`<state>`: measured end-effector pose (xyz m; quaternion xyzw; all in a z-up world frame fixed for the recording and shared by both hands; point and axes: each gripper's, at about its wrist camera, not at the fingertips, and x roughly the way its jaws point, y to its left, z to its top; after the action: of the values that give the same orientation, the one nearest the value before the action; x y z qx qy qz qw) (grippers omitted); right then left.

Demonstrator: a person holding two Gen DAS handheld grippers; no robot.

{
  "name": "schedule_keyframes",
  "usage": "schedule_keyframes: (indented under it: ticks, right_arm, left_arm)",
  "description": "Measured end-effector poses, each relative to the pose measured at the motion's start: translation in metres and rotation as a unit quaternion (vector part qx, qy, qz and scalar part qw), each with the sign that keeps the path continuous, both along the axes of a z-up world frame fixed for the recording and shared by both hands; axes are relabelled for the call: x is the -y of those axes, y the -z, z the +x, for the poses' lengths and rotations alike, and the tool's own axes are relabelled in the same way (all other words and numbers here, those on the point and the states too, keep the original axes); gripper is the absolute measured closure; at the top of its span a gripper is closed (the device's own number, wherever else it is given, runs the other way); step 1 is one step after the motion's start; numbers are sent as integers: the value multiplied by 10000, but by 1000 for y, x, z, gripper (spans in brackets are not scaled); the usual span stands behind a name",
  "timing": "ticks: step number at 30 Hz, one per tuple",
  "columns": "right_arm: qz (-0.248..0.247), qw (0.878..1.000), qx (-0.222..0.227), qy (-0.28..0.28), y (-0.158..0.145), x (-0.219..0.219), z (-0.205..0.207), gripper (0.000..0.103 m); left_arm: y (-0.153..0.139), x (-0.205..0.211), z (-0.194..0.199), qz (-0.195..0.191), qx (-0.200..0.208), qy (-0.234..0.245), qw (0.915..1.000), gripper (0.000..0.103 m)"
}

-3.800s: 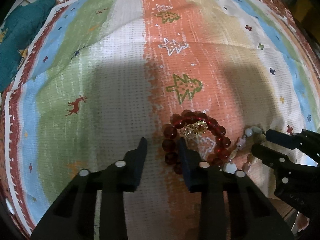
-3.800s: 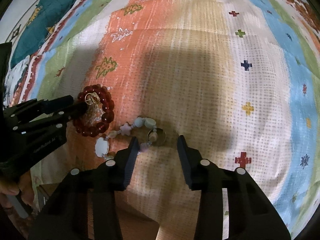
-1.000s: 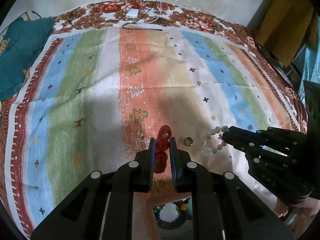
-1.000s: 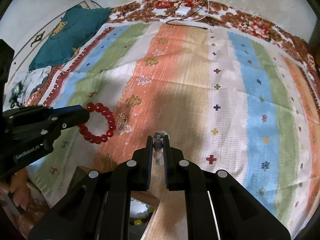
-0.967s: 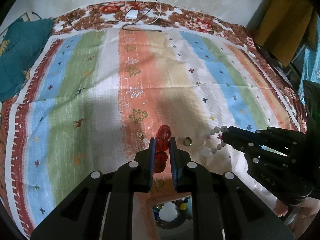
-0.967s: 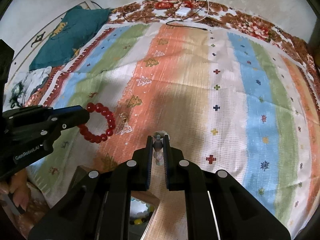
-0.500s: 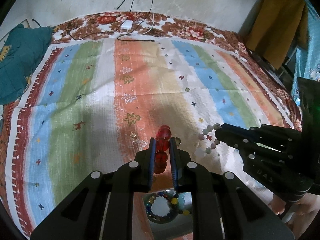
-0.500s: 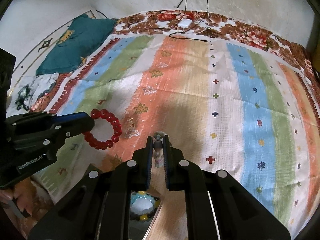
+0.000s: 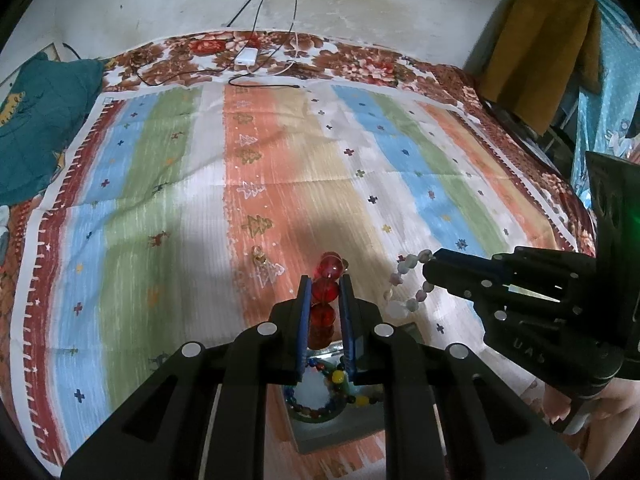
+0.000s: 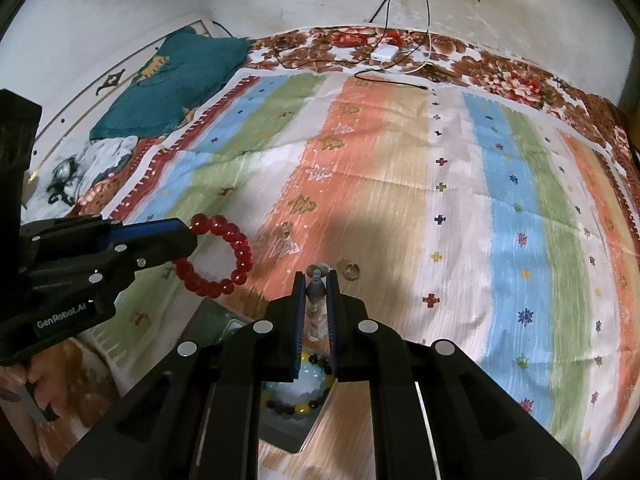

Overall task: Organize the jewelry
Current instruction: 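Lift both bracelets and carry them over the silver tin, then lower both bracelets into the tin and open both tools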

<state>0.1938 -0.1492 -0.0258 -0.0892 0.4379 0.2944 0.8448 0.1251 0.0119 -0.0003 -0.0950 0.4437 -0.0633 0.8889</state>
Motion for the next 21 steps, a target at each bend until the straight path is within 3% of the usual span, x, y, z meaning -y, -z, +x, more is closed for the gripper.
schedule_keyframes:
  ticks: [21]
  right_arm:
    - [-49,9996,-25,-272,7,3,-33,92]
  left_arm:
    - [10,13,-40,35,-18,197,9998,90]
